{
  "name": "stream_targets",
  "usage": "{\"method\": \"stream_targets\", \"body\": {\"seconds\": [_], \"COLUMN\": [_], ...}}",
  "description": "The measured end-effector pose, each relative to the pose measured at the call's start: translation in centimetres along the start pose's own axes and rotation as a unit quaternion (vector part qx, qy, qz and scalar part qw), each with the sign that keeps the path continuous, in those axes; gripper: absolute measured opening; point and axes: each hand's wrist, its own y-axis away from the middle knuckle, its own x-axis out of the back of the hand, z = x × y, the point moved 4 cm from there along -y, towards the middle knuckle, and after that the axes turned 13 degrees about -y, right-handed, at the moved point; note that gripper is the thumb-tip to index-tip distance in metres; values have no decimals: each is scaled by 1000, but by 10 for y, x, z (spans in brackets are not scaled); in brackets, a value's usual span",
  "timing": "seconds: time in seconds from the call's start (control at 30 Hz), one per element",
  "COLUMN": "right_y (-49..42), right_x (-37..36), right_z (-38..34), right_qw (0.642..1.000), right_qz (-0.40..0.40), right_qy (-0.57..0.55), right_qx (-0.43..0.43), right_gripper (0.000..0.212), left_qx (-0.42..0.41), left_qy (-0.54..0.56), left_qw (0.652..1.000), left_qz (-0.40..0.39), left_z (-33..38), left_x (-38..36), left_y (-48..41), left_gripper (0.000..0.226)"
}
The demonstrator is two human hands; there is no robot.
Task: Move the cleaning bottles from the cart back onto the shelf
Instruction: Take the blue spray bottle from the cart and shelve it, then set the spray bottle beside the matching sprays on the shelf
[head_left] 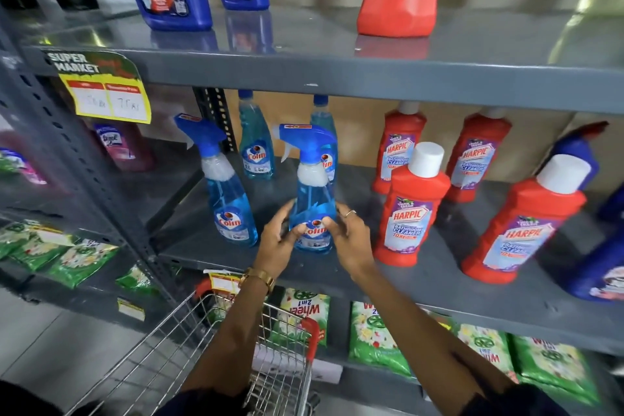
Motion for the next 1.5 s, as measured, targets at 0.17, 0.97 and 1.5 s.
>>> {"method": "stream_targets", "body": {"seconds": [0.17, 0.97, 1.5], "right_y": [20, 63, 93], "right_x": [2, 251, 389], "right_z": [-4, 47, 56], "right_qw": [999, 964, 914], "right_qz": [7, 260, 385], "right_qy": [-17, 44, 126], "right_qx": [30, 10, -18], "right_gripper": [41, 94, 111], "left_qx": [-2, -241, -149], "left_qy": [33, -525, -514], "left_qw": [999, 804, 839], "left_qz": [-4, -139, -101], "left_z": [11, 121, 134], "left_x": [0, -234, -290], "left_y": [11, 137, 155], "left_gripper": [58, 57, 56]}}
